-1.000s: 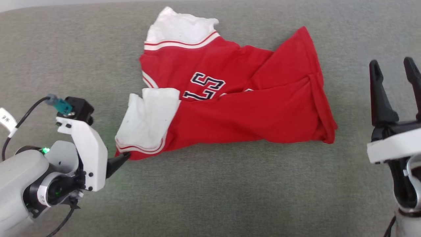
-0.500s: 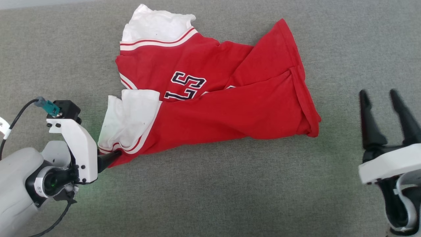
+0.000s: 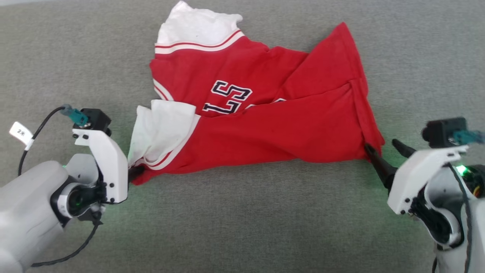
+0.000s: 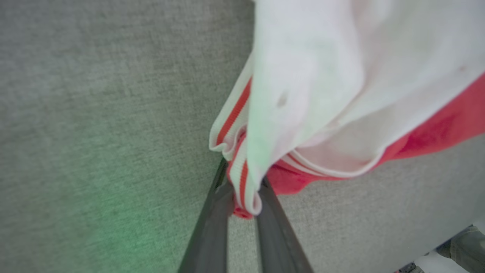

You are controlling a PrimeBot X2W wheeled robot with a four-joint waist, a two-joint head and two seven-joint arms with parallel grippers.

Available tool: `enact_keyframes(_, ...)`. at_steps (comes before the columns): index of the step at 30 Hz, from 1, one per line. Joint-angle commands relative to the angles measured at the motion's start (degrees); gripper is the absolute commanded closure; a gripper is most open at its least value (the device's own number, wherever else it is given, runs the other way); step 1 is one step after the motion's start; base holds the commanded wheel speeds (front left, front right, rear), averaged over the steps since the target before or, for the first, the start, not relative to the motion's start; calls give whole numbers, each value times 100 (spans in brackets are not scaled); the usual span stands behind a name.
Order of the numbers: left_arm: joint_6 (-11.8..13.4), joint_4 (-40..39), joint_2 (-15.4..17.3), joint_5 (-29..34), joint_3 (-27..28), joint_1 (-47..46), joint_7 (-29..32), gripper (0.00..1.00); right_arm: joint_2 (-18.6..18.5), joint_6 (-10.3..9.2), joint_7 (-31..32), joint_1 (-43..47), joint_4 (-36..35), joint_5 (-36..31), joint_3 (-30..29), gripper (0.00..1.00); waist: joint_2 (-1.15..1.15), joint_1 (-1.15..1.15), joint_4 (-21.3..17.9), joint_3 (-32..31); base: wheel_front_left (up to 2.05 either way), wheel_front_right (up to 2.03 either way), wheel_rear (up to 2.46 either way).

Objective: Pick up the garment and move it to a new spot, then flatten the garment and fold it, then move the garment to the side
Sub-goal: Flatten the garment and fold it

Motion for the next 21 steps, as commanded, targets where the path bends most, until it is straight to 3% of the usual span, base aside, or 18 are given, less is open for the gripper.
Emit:
enact_keyframes(1,-51,26,-332,83,-175,173,72,100,-41,-3,146,-131,101,62,66,0,-1,0,52,12,0,0,0)
enact_keyframes(6,-149,109,-452,86,-173,95,67,100,-211,-3,865,-410,571,38,283,0,-1,0,212,40,0,0,0)
enact_keyframes(11,-203,188,-520,76,-132,54,34,100,-128,-2,1422,-609,1095,79,544,0,-1,0,302,65,0,0,0)
enact_keyframes(12,-216,202,-544,83,-135,43,31,100,-177,-2,1532,-641,1198,47,628,18,-1,0,327,65,0,0,0)
enact_keyframes(13,-241,216,-560,90,-137,40,26,100,-210,-2,1632,-660,1255,80,733,100,-1,0,347,61,0,0,0)
enact_keyframes(21,-277,239,-409,5,-8,16,-43,100,-582,-3,2032,-812,1032,531,677,100,-1,0,448,-52,0,0,0)
